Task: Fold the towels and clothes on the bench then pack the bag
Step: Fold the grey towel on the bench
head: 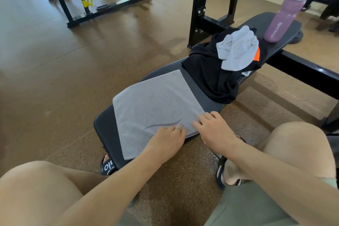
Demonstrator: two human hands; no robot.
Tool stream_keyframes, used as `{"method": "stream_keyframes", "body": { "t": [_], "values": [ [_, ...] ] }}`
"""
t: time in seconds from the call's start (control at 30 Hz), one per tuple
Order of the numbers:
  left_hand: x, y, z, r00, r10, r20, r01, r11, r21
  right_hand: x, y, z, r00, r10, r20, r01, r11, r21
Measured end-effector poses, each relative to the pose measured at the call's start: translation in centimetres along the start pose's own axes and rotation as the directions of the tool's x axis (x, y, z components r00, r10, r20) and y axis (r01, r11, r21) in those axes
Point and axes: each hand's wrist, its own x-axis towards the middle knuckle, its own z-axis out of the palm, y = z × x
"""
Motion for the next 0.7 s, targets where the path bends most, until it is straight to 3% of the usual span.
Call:
{"method": "stream_keyframes", "body": {
  "t": [0.23,0.43,0.6,0.7],
  "values": [
    [0.6,-0.2,-0.4,0.999,-0.017,-0.034,0.017,1.0,-0.022,0.2,0.4,0.1,0.992,-0.032,-0.122,0.035,0.999,0.017],
    [1.7,0.7,-0.2,0.983,-0.156,-0.092,0.144,0.981,-0.128,0.2,0.4,-0.3,0.972,-0.091,-0.217,0.094,0.996,0.007],
    [1.8,1.6,0.8,0.991,-0.082,-0.102,0.07,0.991,-0.116,0.0,0.5,-0.4,0.994,-0.084,-0.064,0.08,0.995,-0.064],
    [2.0,1.3,0.7,0.984,-0.138,-0.109,0.115,0.975,-0.19,-0.1,0.3,-0.3,0.997,-0.063,0.041,0.066,0.995,-0.081]
  ]
}}
